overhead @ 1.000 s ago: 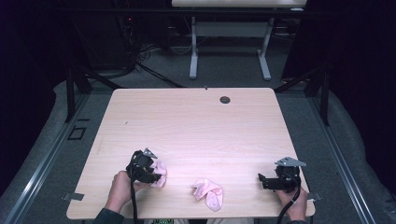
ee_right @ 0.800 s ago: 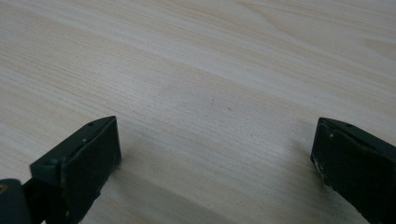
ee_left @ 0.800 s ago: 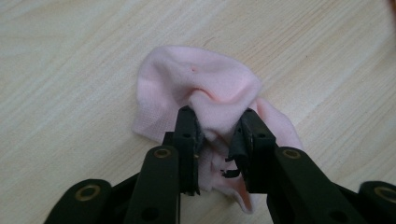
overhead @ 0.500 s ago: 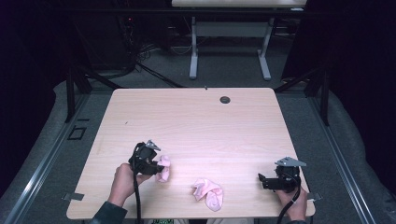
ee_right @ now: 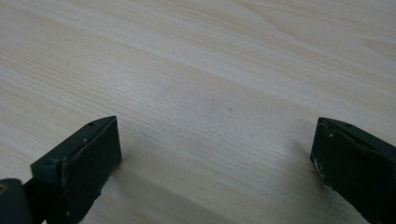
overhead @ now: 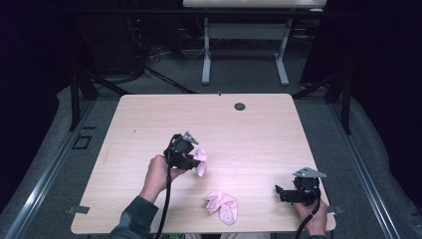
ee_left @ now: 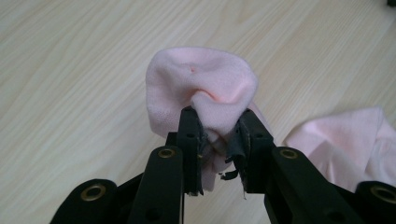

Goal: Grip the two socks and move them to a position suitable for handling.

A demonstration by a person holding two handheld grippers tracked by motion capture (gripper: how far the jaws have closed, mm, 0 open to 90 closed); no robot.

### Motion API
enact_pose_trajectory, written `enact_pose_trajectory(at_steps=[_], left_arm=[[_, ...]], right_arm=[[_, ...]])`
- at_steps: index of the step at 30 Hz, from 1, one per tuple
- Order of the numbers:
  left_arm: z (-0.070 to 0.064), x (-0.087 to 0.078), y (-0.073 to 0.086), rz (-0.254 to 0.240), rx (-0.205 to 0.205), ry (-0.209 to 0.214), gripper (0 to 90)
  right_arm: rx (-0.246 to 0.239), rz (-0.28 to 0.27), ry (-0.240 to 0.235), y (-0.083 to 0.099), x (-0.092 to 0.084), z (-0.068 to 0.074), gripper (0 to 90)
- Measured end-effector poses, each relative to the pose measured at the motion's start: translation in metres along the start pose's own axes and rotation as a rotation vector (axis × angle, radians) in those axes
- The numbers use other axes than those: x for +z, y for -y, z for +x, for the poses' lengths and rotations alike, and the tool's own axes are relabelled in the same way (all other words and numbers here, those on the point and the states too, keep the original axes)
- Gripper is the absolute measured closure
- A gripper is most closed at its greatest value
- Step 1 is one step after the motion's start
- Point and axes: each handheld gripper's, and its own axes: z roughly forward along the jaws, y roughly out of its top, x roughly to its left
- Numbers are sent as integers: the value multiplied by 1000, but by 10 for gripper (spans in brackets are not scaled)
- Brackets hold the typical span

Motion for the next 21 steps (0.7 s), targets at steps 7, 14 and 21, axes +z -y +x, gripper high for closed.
enact_pose_trajectory(at_steps=[7, 14, 21], left_arm=[[-9, 43, -28, 42, 16, 45, 737], [-6, 76, -27, 77, -12, 90, 675], [1, 68, -19, 13, -45, 81, 328]], right_arm=[[0, 0, 0, 0, 0, 0, 10], [-1, -1, -1, 0, 0, 0, 11], [1, 1, -1, 0, 0, 0, 11]])
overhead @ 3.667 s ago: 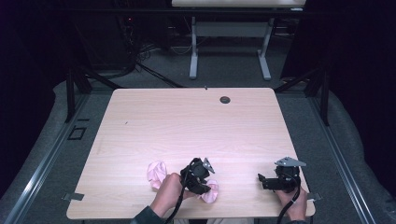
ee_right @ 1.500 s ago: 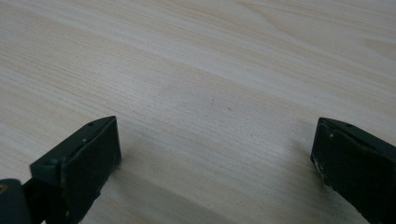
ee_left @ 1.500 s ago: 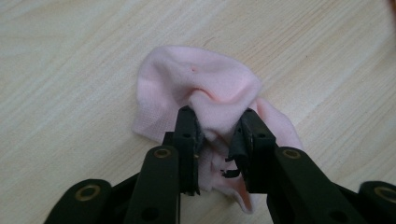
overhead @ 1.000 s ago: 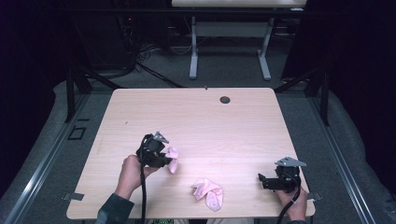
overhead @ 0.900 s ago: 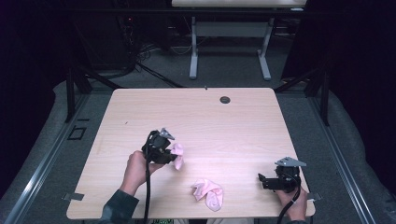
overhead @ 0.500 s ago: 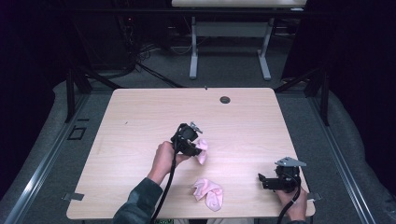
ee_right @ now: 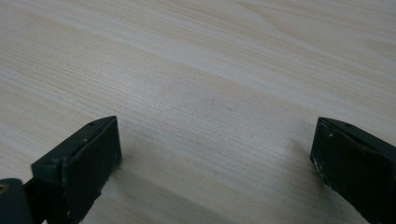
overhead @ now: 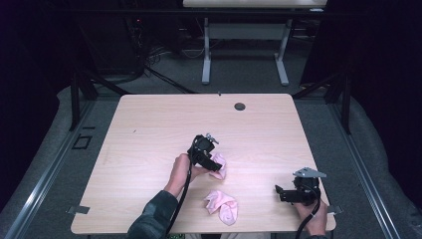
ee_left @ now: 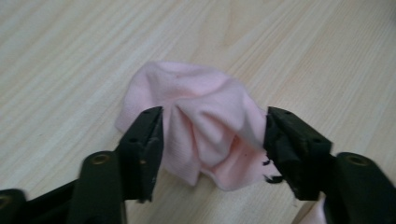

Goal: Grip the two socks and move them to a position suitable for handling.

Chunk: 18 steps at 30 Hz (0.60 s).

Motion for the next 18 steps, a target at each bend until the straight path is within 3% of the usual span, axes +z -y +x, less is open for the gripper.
enact_pose_trajectory(at_steps=[4, 7, 12, 14, 18], left_arm=[[1, -19, 5, -35, -3, -28, 229], [-2, -40, 15, -59, -6, -41, 210], [-9, -60, 30, -69, 6, -55, 157], [-14, -74, 43, -84, 5, -69, 154], [-19, -83, 56, -89, -2, -74, 116]], right_arm=[[1, -1, 1, 0, 0, 0, 11], [4, -1, -4, 0, 0, 0, 13], [4, 23, -2, -3, 0, 0, 20], [22, 42, -15, -4, -4, 2, 47], [40, 42, -51, -10, -12, 14, 47]])
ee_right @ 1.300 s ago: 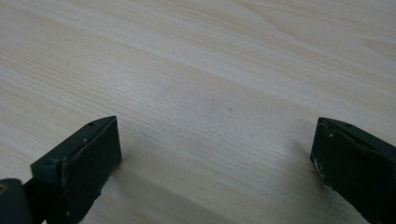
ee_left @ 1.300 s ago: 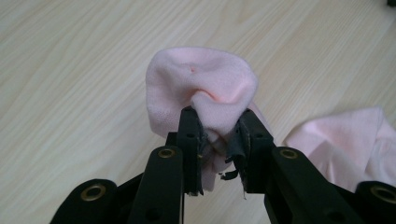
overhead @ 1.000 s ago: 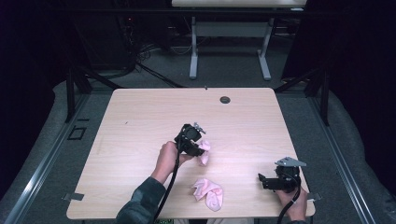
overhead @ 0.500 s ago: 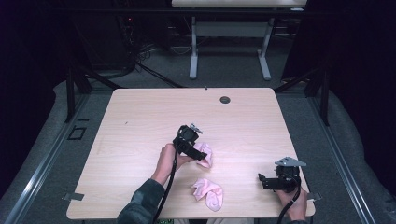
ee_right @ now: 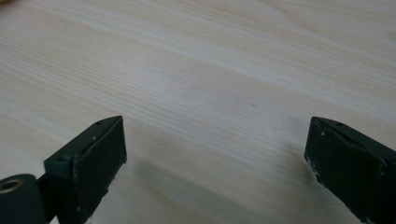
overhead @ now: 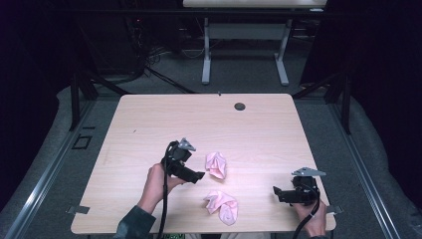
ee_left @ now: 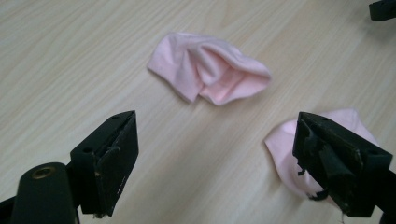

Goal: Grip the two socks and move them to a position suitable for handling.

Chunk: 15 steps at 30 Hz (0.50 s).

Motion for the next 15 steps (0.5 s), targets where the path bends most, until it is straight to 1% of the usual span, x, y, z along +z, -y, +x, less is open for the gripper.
enact_pose_trajectory(at_steps=[3, 4, 5, 6, 7, 8, 10, 11, 12, 13, 14, 15], left_arm=[[-7, -5, 11, 5, -4, 3, 109], [-12, -6, 18, 7, -4, 4, 103], [-12, -6, 18, 7, -4, 4, 104], [-15, -7, 21, 6, -5, 4, 115], [-18, -7, 25, 2, -11, 13, 115], [-21, -7, 28, -5, -16, 28, 154], [-28, -7, 34, -10, -15, 51, 160], [-32, -6, 36, -9, -16, 54, 169], [-34, -5, 38, -4, -12, 65, 188], [-37, -4, 40, -2, -10, 67, 191], [-39, -4, 42, -6, -13, 78, 191], [-40, -3, 43, 5, -7, 84, 205]], right_arm=[[3, 17, -69, -7, -8, 18, 47], [-7, 29, -105, -12, -13, 32, 57], [-11, 30, -124, -14, -15, 40, 69], [-25, 32, -135, -17, -18, 47, 93], [-25, 32, -135, -17, -18, 47, 93], [-41, 34, -148, -19, -20, 54, 106], [-65, 44, -175, -22, -22, 68, 129], [-78, 47, -183, -23, -22, 74, 140], [-94, 59, -198, -25, -21, 84, 149], [-104, 68, -205, -26, -21, 89, 157], [-104, 68, -205, -26, -21, 89, 157], [-108, 67, -208, -26, -20, 93, 170]])
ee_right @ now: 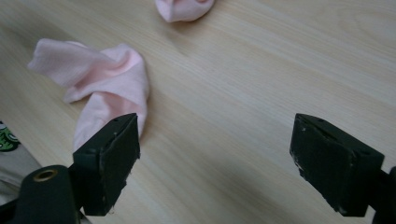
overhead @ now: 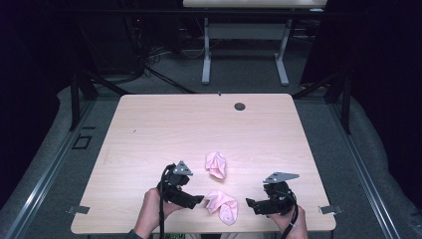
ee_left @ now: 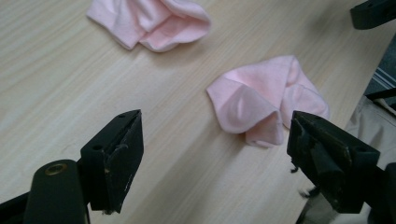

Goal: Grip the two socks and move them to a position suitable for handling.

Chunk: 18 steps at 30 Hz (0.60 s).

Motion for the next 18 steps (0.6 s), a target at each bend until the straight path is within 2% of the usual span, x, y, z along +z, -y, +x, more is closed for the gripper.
enact_pose_trajectory(at_steps=[3, 7, 8, 14, 18], left_arm=[[0, 5, 7, 18, -15, -8, 213], [-1, 7, 11, 17, -21, -14, 217], [-4, 6, 11, 17, -15, -1, 217], [-16, 10, 8, 25, 11, 11, 217], [-26, 20, 5, 40, 35, 20, 239]], right_arm=[[-36, 27, -16, -2, 7, 11, 215], [-69, 48, -13, -3, 11, 21, 221], [-66, 45, -17, -4, 12, 22, 223], [-72, 80, -39, -6, 19, 29, 254], [-80, 107, -43, -7, 28, 35, 311]])
